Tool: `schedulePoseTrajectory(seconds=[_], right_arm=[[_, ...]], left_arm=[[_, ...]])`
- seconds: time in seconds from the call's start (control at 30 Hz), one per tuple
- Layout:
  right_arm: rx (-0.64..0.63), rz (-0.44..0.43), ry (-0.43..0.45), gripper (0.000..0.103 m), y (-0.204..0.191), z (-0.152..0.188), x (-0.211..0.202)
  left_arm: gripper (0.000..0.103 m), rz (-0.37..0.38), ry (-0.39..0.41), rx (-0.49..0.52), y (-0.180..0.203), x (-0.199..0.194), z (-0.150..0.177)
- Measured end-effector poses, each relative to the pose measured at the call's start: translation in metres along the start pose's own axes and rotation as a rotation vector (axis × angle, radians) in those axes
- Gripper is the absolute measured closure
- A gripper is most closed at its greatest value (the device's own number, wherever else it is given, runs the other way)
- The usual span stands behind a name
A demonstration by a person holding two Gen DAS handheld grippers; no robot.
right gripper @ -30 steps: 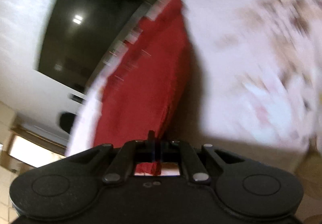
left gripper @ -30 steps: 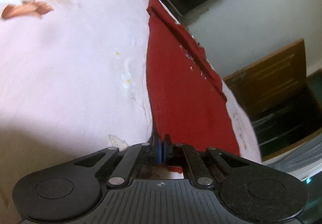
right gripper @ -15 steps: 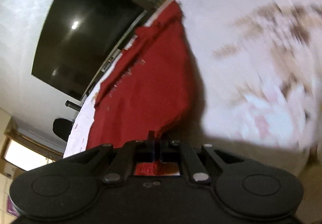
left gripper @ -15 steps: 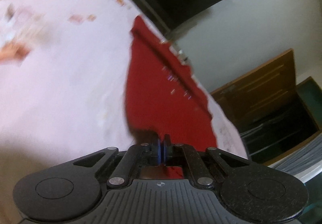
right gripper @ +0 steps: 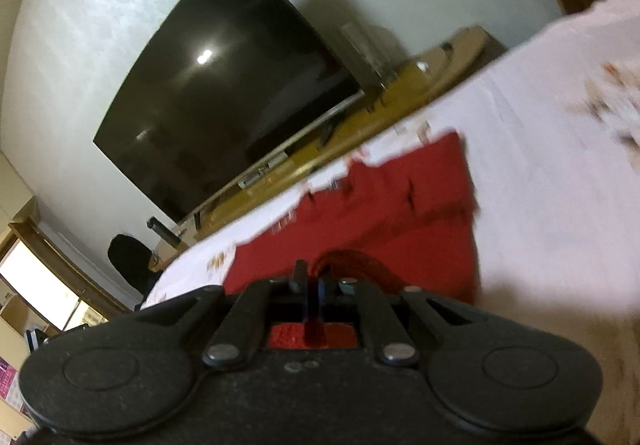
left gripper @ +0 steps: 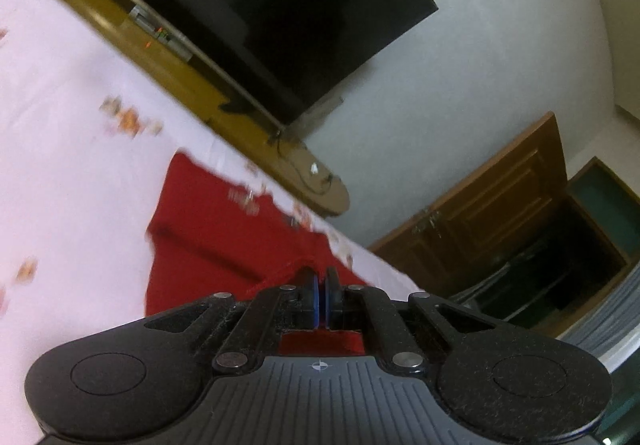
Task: Fold small clothes
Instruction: 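Fold the held hem toward the collar with both tools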
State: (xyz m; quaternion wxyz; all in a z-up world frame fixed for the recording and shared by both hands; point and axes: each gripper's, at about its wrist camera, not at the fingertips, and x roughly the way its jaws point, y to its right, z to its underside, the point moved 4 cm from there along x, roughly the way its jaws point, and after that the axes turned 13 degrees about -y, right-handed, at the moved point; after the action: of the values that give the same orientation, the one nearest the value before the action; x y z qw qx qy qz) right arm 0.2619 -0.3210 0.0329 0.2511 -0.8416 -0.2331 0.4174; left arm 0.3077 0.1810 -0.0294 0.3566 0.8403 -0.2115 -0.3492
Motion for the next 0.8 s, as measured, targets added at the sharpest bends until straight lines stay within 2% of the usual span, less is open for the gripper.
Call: schedulePoseTrajectory(seconds=[0.17,0.33,0.53,0.8], right_arm=[[-0.021,-0.023,0.010,0.098,0.008,-0.060,0.038],[0.010,-0.039,-0.019,0.098,0.035,-0.099,0.080],[0.080,-0.048,-0.079,0.098,0.075,-0.124,0.129],[0.178,-0.076,-0.117,0.098,0.121,-0.143,0.183]], left_arm=[[0.101,-0.029,0.008,0.005,-0.002,0.045,-0.055],[0.101,-0.074,-0.021,0.015,-0.017,0.098,-0.094],[0.101,-0.107,-0.048,-0.016,-0.045,0.152,-0.112],[0.101,-0.169,-0.085,-0.052,-0.085,0.220,-0.126]])
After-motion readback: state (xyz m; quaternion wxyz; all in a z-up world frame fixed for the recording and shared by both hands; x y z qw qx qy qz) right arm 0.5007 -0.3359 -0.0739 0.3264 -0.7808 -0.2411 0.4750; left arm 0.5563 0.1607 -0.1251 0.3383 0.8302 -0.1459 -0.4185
